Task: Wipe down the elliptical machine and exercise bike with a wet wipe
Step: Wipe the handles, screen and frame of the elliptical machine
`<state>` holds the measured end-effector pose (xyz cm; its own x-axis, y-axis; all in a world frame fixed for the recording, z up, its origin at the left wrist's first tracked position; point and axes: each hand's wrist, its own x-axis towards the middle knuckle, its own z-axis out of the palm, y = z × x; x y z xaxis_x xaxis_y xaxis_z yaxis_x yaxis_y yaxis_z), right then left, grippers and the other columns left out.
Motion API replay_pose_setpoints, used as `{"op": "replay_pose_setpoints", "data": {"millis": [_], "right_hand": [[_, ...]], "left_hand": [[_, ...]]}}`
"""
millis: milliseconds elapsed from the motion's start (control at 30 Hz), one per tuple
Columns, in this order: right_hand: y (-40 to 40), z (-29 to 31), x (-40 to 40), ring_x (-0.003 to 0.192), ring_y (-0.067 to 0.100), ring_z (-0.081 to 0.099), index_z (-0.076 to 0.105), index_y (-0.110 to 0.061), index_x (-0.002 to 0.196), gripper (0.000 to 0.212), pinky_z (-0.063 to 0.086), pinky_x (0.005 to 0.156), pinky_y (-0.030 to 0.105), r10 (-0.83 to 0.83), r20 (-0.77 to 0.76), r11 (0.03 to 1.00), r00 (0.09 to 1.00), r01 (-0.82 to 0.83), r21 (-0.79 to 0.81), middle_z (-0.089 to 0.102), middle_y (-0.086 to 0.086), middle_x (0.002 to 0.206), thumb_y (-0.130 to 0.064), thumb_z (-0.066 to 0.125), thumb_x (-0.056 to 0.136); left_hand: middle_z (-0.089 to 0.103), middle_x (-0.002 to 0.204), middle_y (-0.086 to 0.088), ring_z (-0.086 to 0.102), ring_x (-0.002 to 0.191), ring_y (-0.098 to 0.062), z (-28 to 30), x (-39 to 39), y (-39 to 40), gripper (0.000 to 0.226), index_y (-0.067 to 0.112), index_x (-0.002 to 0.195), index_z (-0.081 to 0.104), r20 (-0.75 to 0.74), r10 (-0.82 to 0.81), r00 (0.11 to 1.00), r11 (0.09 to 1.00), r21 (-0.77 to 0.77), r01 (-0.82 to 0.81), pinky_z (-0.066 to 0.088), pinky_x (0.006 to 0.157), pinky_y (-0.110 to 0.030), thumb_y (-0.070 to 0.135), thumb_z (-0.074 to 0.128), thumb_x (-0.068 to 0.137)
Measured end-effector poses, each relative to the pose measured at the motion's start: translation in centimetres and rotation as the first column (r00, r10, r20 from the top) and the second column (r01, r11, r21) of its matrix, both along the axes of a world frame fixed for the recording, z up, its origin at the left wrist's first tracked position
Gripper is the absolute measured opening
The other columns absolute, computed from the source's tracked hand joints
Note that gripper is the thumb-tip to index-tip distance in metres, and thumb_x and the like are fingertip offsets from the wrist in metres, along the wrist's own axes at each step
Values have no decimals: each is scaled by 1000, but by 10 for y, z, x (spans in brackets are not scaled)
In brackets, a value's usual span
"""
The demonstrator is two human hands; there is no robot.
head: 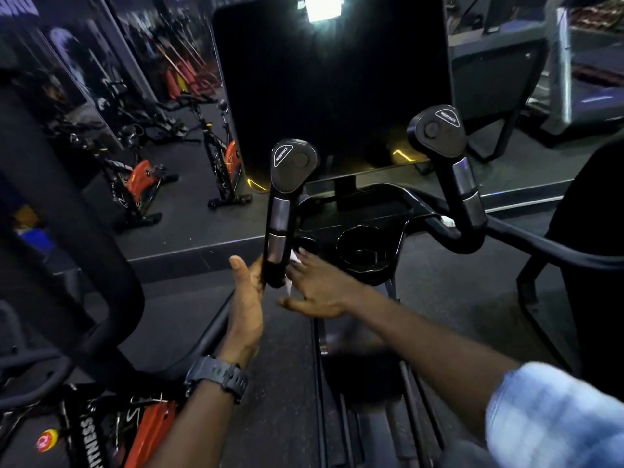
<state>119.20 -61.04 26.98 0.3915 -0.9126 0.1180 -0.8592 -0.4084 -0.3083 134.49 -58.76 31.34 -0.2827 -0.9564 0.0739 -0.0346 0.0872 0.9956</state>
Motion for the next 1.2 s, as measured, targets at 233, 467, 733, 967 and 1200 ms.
{"op": "replay_pose_setpoints", "data": {"millis": [233,467,733,967,1200], "right_hand": [[-115,-14,-32,144,32,31,51,-12,139,71,20,120,50,-120,-179,955,977,163,248,40,10,151,-63,45,90],[-97,48,-29,116,36,57,59,-5,125,35,44,99,43,-139,21,961,990,129,246,61,18,123,-20,56,94],[-107,54,-50,138,30,38,40,-12,144,53,28,113,41,-171,-164,960,972,202,195,40,13,151,-44,39,102],[-80,39,-68,147,24,21,25,-23,153,63,15,120,41,-17,-96,974,995,38,222,24,5,161,-56,34,100],[-46,32,-29,133,35,42,45,-24,143,62,35,110,44,-261,317,895,912,106,433,43,16,147,-59,16,100]], "left_hand": [[60,145,6,49,139,-7,-11,0,-7,122,18,147,53,-25,-19,999,999,42,20,28,124,-38,104,26,65],[53,151,9,42,143,-3,-18,7,-10,125,22,150,49,-5,-17,1000,996,88,18,22,127,-39,106,25,61],[64,139,11,52,135,-2,-11,2,-13,105,24,140,59,-10,-15,1000,998,56,16,35,113,-24,97,20,75],[60,144,8,48,140,-5,-8,-2,-20,105,26,145,55,-8,-43,999,997,58,44,28,117,-29,95,14,78],[53,151,9,42,143,-4,-7,-9,-13,116,28,149,49,-25,-16,1000,999,46,17,25,123,-37,104,24,65]]}}
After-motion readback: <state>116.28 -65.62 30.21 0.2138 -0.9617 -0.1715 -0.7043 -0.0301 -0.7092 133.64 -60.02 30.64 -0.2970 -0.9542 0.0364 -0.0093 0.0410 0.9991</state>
